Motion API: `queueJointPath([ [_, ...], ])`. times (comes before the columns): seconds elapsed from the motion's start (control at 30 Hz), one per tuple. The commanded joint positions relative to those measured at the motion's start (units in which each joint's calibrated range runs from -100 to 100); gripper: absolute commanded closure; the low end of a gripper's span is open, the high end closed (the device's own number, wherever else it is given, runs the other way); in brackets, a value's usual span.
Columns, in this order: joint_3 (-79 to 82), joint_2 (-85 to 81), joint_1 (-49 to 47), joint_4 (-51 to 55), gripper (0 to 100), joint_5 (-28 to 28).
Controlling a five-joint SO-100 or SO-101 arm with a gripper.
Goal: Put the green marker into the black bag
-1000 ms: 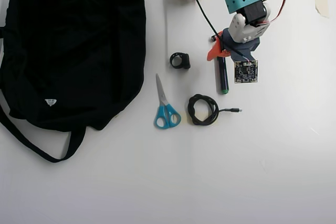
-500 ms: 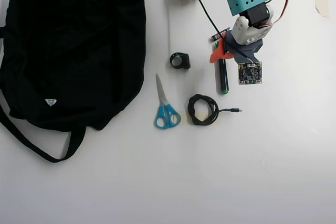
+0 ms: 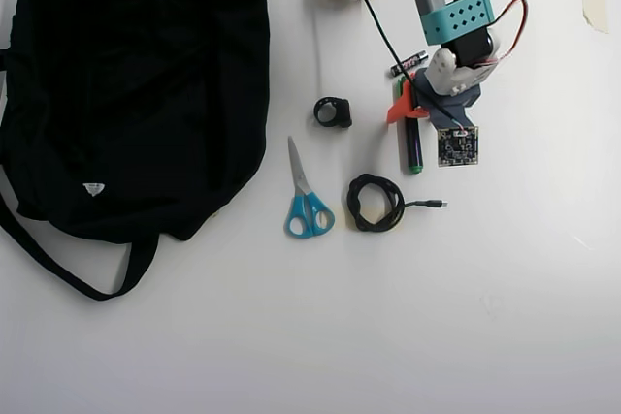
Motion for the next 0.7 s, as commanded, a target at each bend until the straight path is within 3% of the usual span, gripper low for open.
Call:
queueJointPath([
  [0.0, -1.6, 1.4, 0.6, -0.8, 72, -0.2],
  [0.37, 0.2, 1.5, 0.6, -0.8, 72, -0.3],
  [0.67, 0.7, 1.5, 0.6, -0.8, 98, -0.3],
])
